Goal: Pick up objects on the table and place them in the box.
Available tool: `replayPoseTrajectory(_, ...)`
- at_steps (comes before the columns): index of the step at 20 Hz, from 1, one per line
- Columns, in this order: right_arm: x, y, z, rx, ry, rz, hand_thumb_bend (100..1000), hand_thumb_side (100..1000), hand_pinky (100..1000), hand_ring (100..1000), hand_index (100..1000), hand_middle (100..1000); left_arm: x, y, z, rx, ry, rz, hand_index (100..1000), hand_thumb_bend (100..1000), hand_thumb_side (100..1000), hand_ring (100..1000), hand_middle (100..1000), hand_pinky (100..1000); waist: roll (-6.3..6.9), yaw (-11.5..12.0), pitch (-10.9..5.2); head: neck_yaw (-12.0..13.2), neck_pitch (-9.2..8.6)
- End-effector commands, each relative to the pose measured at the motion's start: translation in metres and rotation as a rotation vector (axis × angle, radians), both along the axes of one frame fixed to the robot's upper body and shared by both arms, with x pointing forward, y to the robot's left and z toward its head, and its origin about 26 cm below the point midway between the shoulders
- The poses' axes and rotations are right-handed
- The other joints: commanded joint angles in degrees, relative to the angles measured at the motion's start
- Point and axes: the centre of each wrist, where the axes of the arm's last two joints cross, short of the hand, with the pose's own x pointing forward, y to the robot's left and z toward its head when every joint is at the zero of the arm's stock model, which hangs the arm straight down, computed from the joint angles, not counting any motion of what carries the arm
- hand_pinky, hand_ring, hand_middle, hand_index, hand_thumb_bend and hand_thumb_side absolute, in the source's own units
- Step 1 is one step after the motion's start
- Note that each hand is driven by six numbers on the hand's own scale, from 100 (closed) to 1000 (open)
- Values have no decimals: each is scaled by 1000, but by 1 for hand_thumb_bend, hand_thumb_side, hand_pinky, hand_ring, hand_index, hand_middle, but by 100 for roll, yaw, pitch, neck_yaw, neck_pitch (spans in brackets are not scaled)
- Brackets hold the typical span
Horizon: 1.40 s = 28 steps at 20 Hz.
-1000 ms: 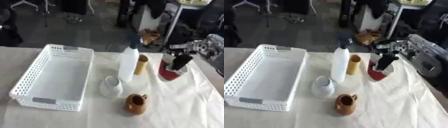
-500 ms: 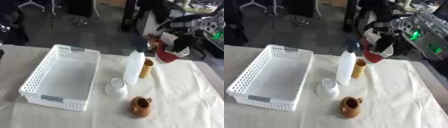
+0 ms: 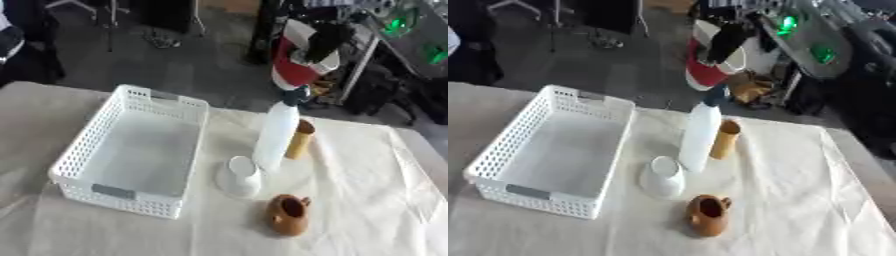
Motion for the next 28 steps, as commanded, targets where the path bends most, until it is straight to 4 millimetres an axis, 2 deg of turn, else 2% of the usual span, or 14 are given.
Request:
replayPoseTrajectory(1, 2, 1, 19, 72, 35, -79, 100, 241, 100, 414, 432, 375, -2, -3, 10, 25, -44, -17, 787, 100, 920, 765, 725, 969, 10, 93, -25, -136, -148)
replayPoseTrajectory(7, 16, 11, 21, 128, -33, -86, 100, 247, 100, 402, 431, 367, -2, -9, 17, 42, -78, -47, 787, 100, 924, 766, 727, 970, -83, 515, 138, -433, -409)
replayPoseTrajectory(17, 31, 21, 22, 179, -115, -98, 100, 254, 100, 393, 430, 361, -1, -14, 26, 77, -129, -76, 788, 100, 931, 767, 730, 971, -261, 1025, 393, -797, -659)
replayPoseTrajectory(25, 44, 42, 14, 236, -208, -99, 100, 263, 100, 373, 428, 346, -1, -20, 32, 75, -160, -109, 787, 100, 934, 767, 731, 973, -310, 1424, 549, -1126, -780)
replayPoseTrajectory(28, 51, 50, 8, 252, -279, -117, 100, 263, 100, 367, 426, 343, -1, -27, 36, 60, -176, -141, 787, 100, 928, 767, 730, 971, -294, 1630, 607, -1434, -896)
